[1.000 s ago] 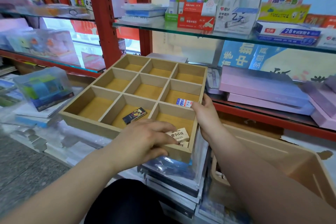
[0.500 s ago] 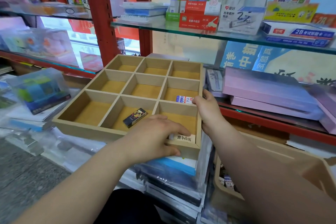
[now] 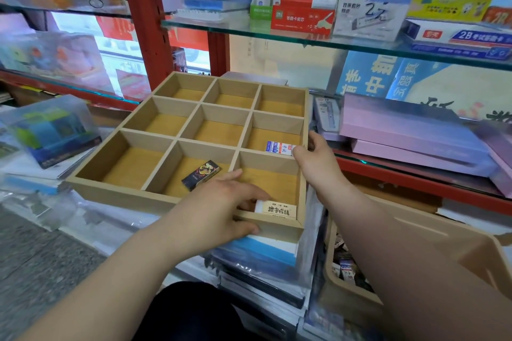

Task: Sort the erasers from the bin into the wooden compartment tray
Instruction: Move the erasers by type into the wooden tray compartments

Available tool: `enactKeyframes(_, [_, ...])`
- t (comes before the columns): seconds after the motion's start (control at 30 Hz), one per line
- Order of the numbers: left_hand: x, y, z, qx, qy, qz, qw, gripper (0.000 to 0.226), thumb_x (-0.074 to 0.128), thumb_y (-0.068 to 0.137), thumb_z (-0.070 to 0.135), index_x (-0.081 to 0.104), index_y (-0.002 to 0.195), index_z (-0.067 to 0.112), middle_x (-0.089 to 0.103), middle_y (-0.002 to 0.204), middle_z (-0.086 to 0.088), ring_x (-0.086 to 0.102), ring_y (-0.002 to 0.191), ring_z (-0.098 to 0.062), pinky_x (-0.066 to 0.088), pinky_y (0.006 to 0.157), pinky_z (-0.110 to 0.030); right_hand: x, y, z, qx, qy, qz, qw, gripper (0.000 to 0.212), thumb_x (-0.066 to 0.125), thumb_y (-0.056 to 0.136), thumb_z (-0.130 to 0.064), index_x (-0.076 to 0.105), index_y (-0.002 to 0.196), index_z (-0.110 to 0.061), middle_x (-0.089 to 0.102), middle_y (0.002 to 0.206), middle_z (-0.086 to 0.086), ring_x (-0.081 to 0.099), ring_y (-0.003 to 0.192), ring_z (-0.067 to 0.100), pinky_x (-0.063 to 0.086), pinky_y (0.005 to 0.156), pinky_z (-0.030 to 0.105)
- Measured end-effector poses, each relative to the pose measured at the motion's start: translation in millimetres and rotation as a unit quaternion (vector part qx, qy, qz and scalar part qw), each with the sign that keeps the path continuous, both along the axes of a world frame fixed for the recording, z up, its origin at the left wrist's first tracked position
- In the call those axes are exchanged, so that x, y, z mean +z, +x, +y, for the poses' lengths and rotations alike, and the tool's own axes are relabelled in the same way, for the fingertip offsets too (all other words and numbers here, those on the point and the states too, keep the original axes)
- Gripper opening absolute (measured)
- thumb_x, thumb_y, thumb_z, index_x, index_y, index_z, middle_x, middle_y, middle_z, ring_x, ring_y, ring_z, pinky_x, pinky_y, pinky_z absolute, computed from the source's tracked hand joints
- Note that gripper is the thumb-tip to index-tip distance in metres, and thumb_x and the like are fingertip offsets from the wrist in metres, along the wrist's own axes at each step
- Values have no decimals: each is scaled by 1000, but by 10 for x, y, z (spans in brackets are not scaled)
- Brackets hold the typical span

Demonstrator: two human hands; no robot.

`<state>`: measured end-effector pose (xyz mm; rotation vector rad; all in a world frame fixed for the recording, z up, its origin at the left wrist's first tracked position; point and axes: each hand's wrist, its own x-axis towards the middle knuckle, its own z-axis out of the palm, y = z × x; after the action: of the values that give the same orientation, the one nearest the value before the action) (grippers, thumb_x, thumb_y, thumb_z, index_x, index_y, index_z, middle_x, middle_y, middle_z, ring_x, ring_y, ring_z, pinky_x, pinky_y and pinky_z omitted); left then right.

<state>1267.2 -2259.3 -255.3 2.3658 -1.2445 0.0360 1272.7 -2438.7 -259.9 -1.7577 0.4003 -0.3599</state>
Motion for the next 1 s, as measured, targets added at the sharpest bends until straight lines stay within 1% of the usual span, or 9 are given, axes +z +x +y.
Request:
enactKeyframes(0.1, [-23,-25,28,-18,-26,-14,999,59,68,65,49,58,119,27,56,97,28,36,112,2,-1,101,3,25,-58,-13,-1,-10,2,1000,49,48,92,-18,31,138,-16,49,133,3,53,107,14,44,81,25])
enactKeyframes(0.2, [-64,-89,44,-13,-57,-131,990,50,51,70,54,65,108,25,66,108,7,47,104,-3,22,108,-31,78,-231,-151,-13,-30,-7,999,51,48,92,-25,30,139,-18,45,135,-1,46,114,11,40,93,26])
enactKeyframes(0.23, [-50,-140,15,0,-98,-144,985,41,51,73,49,66,103,24,66,105,6,51,99,-3,30,105,-31,75,-313,-234,-19,-45,-10,999,47,48,92,-25,35,136,-18,48,128,-2,47,112,10,39,93,26])
enactKeyframes(0.43, [-112,-807,-768,-153,-236,-83,956,12,54,81,30,57,94,29,66,87,12,58,83,-3,38,92,-22,-304,-1035,-1025,-26,-158,82,984,25,51,90,-9,59,113,-6,55,103,2,49,90,7,38,59,1])
enactKeyframes(0.53, [-538,-981,-1334,-195,-187,-21,963,13,55,78,30,67,80,26,68,80,13,59,77,-3,37,87,-22,-689,-1465,-1515,-22,-133,194,972,25,51,90,-10,58,113,-6,56,107,5,49,81,6,39,65,0])
enactKeyframes(0.67, [-1304,-889,-1843,-139,-44,1,989,27,47,75,37,71,75,24,69,75,10,61,69,-7,38,68,-19,-1103,-1883,-2041,-19,-126,287,949,25,51,90,-12,57,115,-8,55,108,3,48,98,14,36,86,23])
enactKeyframes(0.8, [-1738,-893,-1978,-117,55,-31,991,32,41,77,43,71,73,33,66,61,13,61,53,-6,34,58,-17,-1379,-1996,-2483,-78,-320,325,886,33,45,89,-38,63,100,-13,65,101,11,58,97,32,44,83,35])
enactKeyframes(0.9, [-1869,-854,-2012,-119,45,-64,990,39,37,80,46,72,72,30,67,60,13,62,51,-6,41,51,-15,-1552,-2033,-2631,-38,-483,333,809,51,40,87,-42,41,134,-24,43,140,9,32,133,29,16,112,43])
enactKeyframes(1.0, [-1931,-807,-2030,-123,28,-89,988,45,35,84,48,71,68,27,65,57,11,61,49,-8,42,44,-11,-1642,-1920,-2627,16,-545,345,764,60,40,91,-36,15,145,-24,13,155,0,2,144,19,-14,112,33])
